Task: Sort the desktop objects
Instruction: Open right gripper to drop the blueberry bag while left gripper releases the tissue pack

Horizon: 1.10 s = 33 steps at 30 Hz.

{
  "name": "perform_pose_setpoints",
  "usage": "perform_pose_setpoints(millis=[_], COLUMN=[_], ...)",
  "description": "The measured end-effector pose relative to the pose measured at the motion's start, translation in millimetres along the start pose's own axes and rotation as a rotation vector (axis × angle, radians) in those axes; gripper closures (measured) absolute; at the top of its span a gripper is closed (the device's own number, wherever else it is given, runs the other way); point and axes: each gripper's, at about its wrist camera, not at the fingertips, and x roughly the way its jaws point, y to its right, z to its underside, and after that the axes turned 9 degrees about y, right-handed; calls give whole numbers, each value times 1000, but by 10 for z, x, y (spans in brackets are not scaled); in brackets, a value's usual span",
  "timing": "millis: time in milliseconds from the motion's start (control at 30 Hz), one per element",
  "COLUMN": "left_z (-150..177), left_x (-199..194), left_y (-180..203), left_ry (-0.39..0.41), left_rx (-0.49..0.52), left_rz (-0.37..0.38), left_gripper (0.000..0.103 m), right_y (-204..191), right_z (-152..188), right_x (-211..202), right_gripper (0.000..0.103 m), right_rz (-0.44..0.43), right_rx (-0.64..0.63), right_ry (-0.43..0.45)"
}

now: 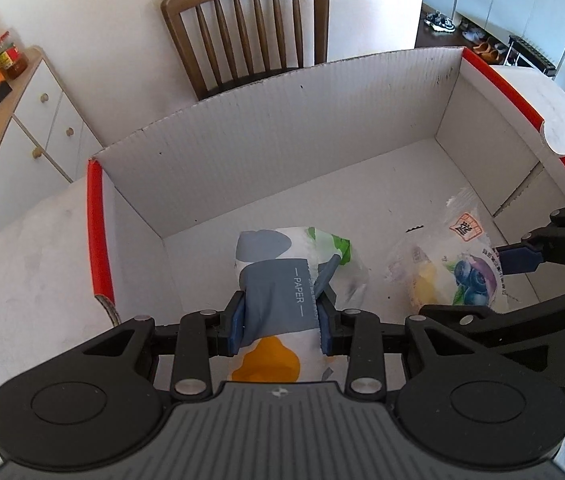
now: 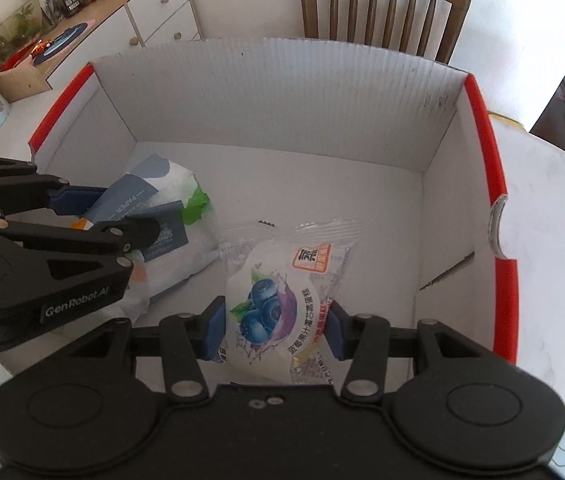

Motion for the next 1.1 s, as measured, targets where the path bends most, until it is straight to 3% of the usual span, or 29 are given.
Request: perform_pose_setpoints(millis=[333, 433, 800, 900, 967, 1100], left_z=[-22, -36, -65, -93, -119, -140], left_x=[25, 9, -192, -275, -340, -475], left_y=[34, 37, 79, 57, 53, 63], left_ry=[-30, -27, 28, 55, 75, 104], left_rx=[5, -5, -19, -29, -35, -33], left_rz=[19, 8, 0, 11, 16, 20], left_gripper=[67, 66, 61, 52, 49, 48], right_y=[-64, -66, 27, 48, 43, 4], right_z=[-22, -19, -10, -8, -37, -42], right_x=[59, 27, -204, -312, -374, -524], right_gripper=[52, 41, 35, 30, 16, 15], right_rz=[16, 32, 22, 9, -13, -41], right_rx=[-5, -7, 12, 4, -7, -21], right_ry=[-23, -14, 31, 57, 80, 125])
